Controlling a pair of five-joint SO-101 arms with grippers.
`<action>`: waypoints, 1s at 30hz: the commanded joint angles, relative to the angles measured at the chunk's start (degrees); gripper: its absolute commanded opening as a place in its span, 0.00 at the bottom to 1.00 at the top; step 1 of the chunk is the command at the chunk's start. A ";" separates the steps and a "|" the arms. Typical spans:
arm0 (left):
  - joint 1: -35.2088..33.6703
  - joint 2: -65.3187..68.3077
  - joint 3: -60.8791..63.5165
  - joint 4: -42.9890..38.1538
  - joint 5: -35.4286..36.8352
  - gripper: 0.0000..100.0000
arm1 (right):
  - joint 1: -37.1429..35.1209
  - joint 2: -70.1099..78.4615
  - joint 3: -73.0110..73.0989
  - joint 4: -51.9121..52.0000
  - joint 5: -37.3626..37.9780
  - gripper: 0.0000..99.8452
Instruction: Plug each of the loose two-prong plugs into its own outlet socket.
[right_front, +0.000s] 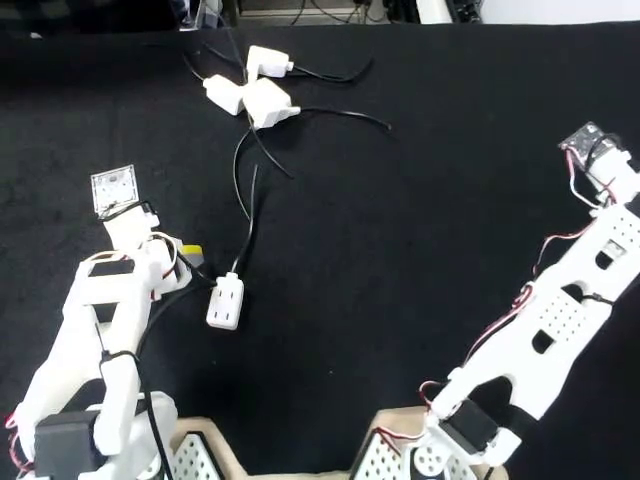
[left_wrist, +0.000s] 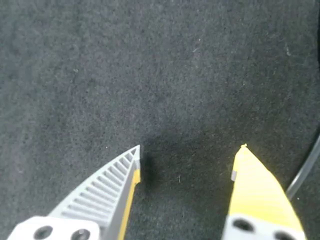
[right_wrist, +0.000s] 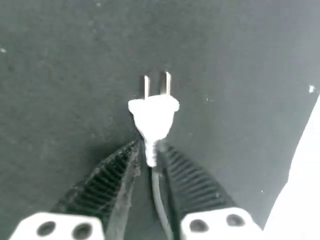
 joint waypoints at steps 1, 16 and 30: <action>0.57 -0.97 0.13 -0.97 0.35 0.29 | 1.85 -0.40 -2.42 -1.41 0.70 0.01; 0.57 -0.97 0.13 -0.88 0.35 0.29 | 2.46 -7.69 -2.33 -1.41 -8.35 0.32; 0.66 -0.97 0.13 -0.88 -2.29 0.29 | 2.29 2.51 -2.95 -2.81 -2.02 0.23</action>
